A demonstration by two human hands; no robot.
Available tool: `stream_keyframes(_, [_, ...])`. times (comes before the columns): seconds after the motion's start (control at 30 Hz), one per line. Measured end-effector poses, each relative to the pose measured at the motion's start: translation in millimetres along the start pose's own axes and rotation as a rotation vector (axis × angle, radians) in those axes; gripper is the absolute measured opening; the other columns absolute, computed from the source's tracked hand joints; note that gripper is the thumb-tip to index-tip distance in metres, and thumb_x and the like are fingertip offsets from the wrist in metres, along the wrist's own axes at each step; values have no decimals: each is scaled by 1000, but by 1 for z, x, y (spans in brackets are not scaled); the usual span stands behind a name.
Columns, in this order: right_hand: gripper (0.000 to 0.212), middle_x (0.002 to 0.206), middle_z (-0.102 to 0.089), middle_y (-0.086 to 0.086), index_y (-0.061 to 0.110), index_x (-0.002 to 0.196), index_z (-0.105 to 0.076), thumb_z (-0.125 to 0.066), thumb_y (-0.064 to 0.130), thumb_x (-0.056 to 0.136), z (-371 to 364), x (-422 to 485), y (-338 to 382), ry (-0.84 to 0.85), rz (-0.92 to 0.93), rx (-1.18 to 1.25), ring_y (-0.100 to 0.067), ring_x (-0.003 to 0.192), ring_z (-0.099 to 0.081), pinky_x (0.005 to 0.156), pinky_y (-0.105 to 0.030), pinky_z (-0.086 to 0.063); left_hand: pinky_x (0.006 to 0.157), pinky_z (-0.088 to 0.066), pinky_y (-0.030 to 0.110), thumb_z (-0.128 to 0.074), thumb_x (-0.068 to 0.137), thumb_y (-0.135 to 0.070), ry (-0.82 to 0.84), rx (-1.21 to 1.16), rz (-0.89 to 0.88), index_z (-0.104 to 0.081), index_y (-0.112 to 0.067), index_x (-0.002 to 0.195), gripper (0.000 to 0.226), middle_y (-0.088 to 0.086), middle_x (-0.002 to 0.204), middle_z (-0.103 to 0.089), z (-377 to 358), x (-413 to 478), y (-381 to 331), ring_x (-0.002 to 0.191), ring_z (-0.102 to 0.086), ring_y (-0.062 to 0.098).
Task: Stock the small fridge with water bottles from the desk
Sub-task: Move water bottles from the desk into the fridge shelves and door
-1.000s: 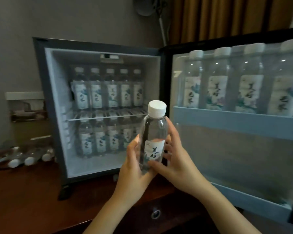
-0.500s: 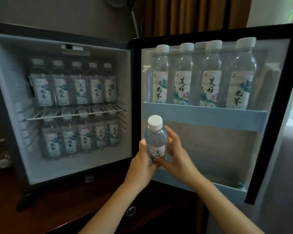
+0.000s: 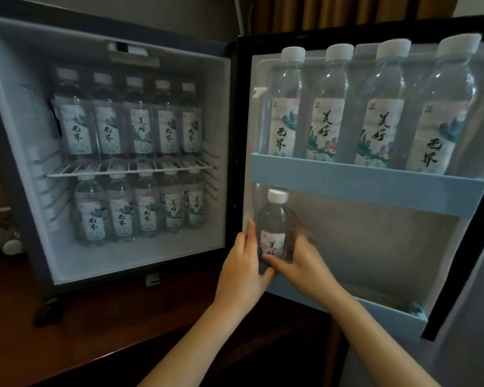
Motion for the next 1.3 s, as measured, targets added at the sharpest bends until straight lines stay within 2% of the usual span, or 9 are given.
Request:
stream_keyframes(0.17, [87,118,-55,12,24,145,-14,-72,25,80,-2,0,-1,-41,-15,-102,-5,102,-59,75,-8,-46,78,-44,13,-69,81,-31,-65,-18,-48,1,-20,145,94,6,126,-39,-3,-7,4,100,-53,9])
stream_keyframes(0.23, [77,111,-59,10,22,140,-25,-73,27,79,0,0,-4,-79,-21,-141,-12,96,-63,68,-13,-46,75,-42,9,-69,81,-30,-84,-33,-59,-7,-20,145,90,5,121,-39,-1,-10,6,93,-48,3])
stream_keyframes(0.4, [74,121,-51,-4,13,134,-36,-75,36,75,1,-5,-1,-237,-45,-224,-21,108,-55,82,-29,-47,77,-38,-1,-65,85,-22,-54,-114,-67,-15,-25,144,77,-4,118,-33,5,-17,16,89,-46,-4])
stream_keyframes(0.5, [51,106,-51,-12,6,121,-46,-64,35,82,7,-23,15,-612,218,-262,-20,97,-51,82,-23,-41,83,-36,-3,-62,88,-19,-83,-171,21,-27,-22,144,66,-9,116,-33,20,-26,31,98,-45,-10])
stream_keyframes(0.57, [30,95,-53,-14,7,110,-50,-56,25,86,-1,-32,28,-693,439,-243,-18,90,-48,81,-15,-37,84,-36,-1,-61,88,-16,-112,-168,81,-35,-20,140,58,-9,114,-34,34,-35,47,99,-47,-7])
stream_keyframes(0.67, [16,84,-55,-14,0,92,-59,-52,14,87,-30,-28,51,-593,601,-220,-18,82,-48,77,-15,-36,82,-40,3,-61,88,-13,-176,-145,175,-43,-20,134,50,-14,108,-37,60,-52,76,97,-51,1])
stream_keyframes(0.77, [18,78,-56,-11,-1,83,-62,-50,12,88,-81,-14,75,-413,626,-178,-23,76,-52,69,-27,-42,79,-43,5,-62,86,-8,-255,-100,273,-50,-18,127,43,-19,105,-37,94,-75,109,93,-54,5])
stream_keyframes(1.0, [23,77,-56,-7,5,81,-61,-44,17,92,-227,3,141,-103,663,70,-19,75,-50,67,-26,-40,73,-46,5,-61,84,1,-462,90,452,-58,-19,111,33,-16,102,-41,206,-147,182,84,-59,10])
stream_keyframes(1.3, [34,85,-59,-2,12,89,-62,-34,31,93,-430,30,254,298,703,157,-19,83,-56,74,-25,-40,79,-40,18,-60,87,-6,-683,321,802,-57,-11,120,33,4,114,-42,383,-219,285,77,-54,4])
Point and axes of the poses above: each hand's wrist, its own x-axis towards the middle knuckle, its own z-axis out of the back of the hand, y = z × x, the point moved 5 cm from there along x, towards the middle knuckle
